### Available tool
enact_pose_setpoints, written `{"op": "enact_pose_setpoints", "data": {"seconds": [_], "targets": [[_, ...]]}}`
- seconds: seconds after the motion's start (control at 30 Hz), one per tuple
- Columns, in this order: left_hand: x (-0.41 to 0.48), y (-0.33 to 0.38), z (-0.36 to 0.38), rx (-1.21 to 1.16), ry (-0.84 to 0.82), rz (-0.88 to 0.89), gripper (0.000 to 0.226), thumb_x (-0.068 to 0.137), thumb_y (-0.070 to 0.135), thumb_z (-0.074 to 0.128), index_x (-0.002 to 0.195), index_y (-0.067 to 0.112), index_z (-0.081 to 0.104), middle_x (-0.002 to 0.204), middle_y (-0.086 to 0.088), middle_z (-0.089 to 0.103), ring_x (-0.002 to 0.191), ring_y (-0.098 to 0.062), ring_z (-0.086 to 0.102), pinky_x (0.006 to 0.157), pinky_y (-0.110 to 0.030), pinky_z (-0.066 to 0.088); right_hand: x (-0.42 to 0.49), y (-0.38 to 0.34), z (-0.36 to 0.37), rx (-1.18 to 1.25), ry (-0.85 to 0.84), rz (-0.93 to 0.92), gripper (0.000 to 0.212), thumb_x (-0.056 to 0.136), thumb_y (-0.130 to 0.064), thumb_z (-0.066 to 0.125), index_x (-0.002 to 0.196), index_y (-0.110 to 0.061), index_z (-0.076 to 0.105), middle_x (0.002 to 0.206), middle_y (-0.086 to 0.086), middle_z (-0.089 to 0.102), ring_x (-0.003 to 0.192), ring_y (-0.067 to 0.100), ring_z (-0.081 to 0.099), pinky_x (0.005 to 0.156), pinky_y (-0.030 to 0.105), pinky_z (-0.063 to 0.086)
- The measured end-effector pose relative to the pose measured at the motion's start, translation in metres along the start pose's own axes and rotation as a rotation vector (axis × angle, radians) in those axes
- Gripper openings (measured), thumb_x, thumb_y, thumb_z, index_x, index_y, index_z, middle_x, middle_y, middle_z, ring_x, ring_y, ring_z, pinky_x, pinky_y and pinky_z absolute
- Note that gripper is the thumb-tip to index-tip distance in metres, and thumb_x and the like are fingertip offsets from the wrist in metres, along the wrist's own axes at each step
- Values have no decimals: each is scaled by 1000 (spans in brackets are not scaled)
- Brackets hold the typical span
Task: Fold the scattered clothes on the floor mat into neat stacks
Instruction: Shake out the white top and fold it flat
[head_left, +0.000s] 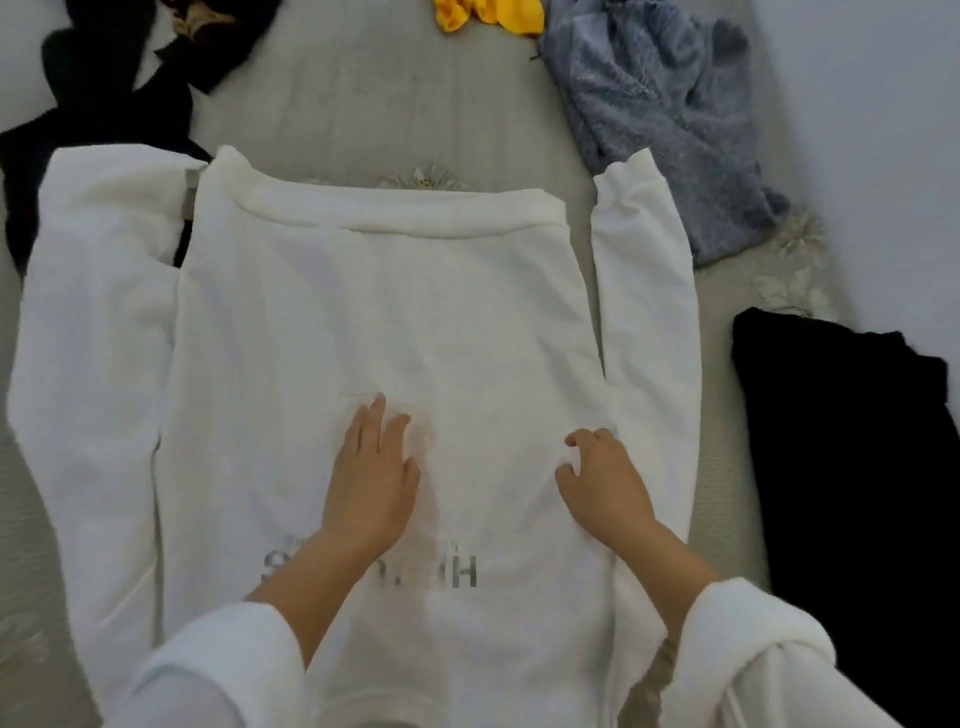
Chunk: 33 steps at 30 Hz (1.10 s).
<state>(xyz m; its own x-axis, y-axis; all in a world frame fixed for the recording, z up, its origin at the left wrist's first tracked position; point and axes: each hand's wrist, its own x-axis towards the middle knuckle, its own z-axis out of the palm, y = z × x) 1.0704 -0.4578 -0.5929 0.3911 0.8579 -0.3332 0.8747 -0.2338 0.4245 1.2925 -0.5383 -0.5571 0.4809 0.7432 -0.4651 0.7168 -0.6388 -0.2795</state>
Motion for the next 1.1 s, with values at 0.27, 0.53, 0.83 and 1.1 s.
{"op": "enact_pose_setpoints", "data": {"seconds": [0.27, 0.53, 0.83, 1.1], "targets": [[150, 8, 15, 54, 241, -41, 53, 101, 32, 31, 151, 16, 22, 160, -11, 5, 148, -22, -1, 119, -39, 0, 150, 0, -40, 156, 294, -164, 29, 98, -20, 43, 125, -11, 51, 113, 3, 53, 104, 21, 51, 79, 23, 34], [162, 5, 24, 112, 299, -110, 59, 90, 40, 27, 146, 22, 34, 158, -5, 19, 147, -17, 11, 116, -35, 6, 277, -62, -65, 835, 259, 166, 28, 92, -40, 53, 98, -13, 58, 81, -7, 53, 78, 10, 51, 67, 19, 41], [163, 11, 18, 113, 312, -127, 60, 85, 36, 33, 141, 17, 46, 154, -10, 30, 142, -23, 24, 113, -39, 17, 307, -71, -84, 136, 628, 65, 28, 93, -27, 50, 121, -23, 51, 127, 4, 44, 123, 23, 37, 95, 40, 25], [166, 7, 20, 140, 295, -127, 60, 85, 37, 34, 142, 19, 44, 155, -9, 29, 143, -21, 23, 113, -37, 15, 280, -63, -5, -216, 253, -270, 56, 99, -47, 22, 152, -35, 4, 161, -3, -4, 147, 14, -9, 116, 45, -6]]}}
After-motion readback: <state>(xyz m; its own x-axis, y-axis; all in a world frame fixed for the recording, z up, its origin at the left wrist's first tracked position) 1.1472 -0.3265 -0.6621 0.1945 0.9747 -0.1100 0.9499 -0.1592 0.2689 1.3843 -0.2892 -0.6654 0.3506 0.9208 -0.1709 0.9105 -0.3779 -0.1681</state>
